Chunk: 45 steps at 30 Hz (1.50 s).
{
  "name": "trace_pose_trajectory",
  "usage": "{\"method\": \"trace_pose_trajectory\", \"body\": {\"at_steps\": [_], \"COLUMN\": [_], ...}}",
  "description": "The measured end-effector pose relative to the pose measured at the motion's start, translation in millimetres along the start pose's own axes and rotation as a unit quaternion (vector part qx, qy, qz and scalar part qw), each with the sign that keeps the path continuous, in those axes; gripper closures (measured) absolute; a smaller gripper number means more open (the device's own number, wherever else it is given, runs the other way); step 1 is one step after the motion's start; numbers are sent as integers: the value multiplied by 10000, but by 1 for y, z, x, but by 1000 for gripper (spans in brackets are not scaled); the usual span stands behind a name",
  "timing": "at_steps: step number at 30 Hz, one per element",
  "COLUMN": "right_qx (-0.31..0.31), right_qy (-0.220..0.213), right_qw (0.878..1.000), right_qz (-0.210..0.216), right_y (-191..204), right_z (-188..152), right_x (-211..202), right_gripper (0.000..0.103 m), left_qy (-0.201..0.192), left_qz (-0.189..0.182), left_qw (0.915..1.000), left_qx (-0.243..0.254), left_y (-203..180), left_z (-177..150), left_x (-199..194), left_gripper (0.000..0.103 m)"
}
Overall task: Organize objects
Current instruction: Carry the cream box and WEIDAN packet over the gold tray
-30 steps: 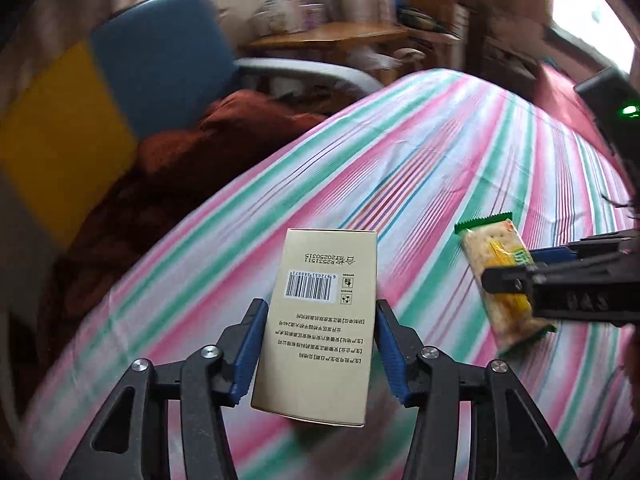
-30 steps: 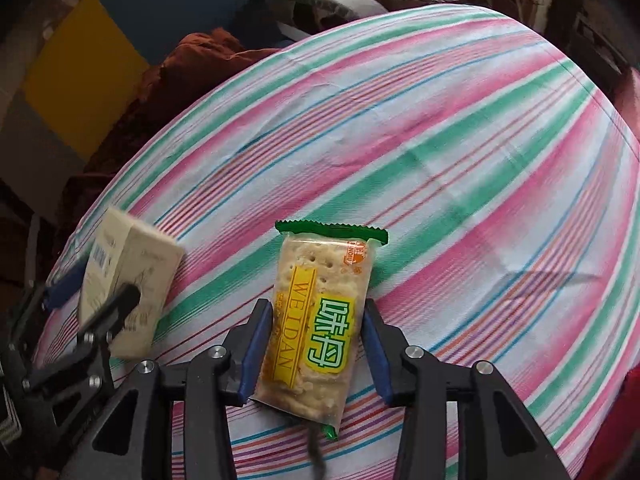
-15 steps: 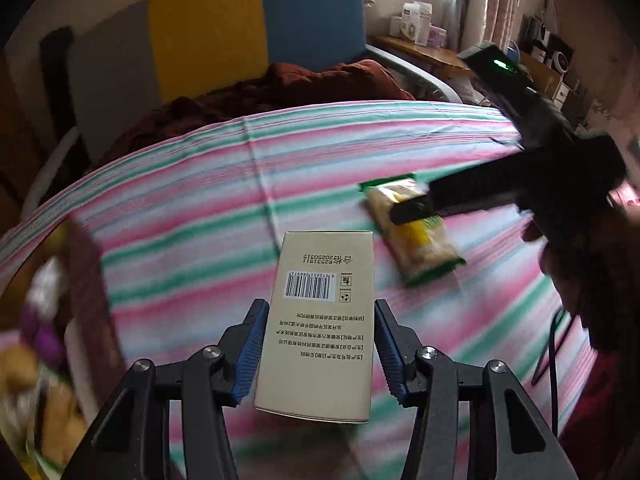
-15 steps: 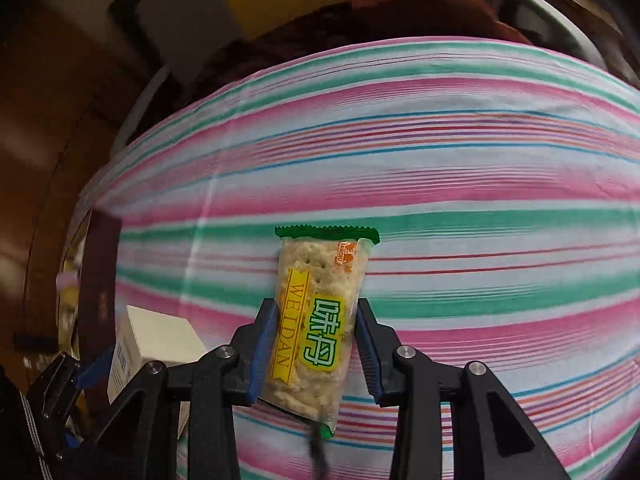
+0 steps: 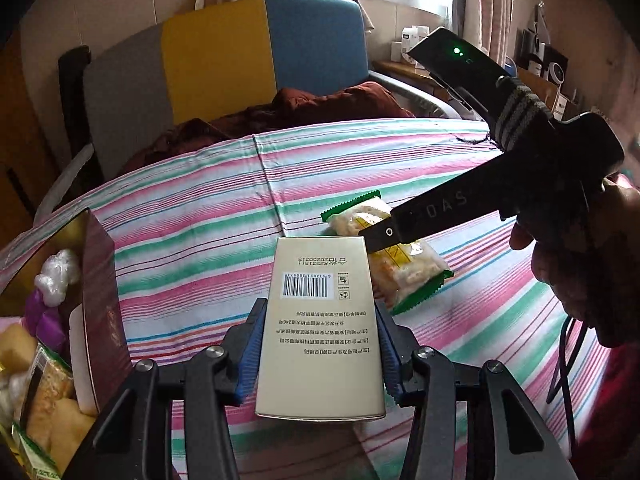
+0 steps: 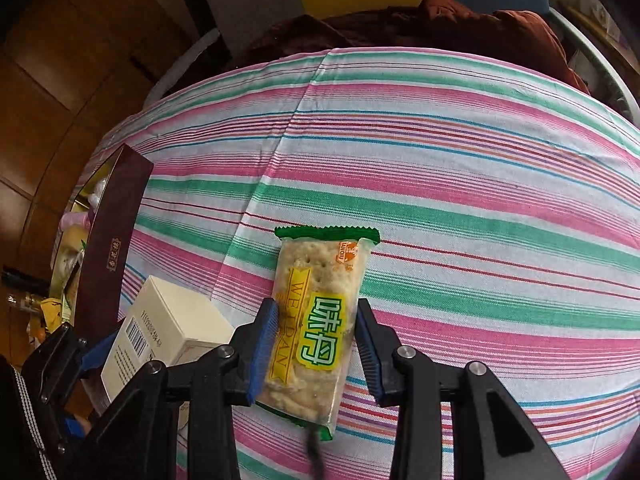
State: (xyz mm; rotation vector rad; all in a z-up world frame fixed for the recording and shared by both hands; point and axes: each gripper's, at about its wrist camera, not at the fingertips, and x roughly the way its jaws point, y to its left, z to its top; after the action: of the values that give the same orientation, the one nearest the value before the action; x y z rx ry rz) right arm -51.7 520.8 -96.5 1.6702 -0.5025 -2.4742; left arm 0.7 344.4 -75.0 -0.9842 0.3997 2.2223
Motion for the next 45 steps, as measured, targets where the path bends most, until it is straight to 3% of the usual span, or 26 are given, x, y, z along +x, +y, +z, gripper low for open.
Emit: {"method": "trace_pose_trajectory", "body": {"at_steps": [22,29,38,45], "right_qx": [-264,-269,-588,-751], "right_qy": [-88,-154,-307,-259], "right_qw": [9995,9994,9971,9924], "right_qz": [-163,-124,-377,-939], "right_y": [7,5,16,31], "right_z": [1,0,-6,-7], "right_x": [3,4,5,12], "right_gripper": [61,61,60,61], "left_qy": [201,33,-333,-590], "left_qz": [-46,10,-123,16], "left_qw": [9997,10000,9993,9976], "left_qx": [-106,-67,-75,-375], "left_y": [3,7,25,67], "left_z": [-9,-12,-20,-30], "left_x": [13,-11,-65,-110], "left_gripper": [54,54,53,53]}}
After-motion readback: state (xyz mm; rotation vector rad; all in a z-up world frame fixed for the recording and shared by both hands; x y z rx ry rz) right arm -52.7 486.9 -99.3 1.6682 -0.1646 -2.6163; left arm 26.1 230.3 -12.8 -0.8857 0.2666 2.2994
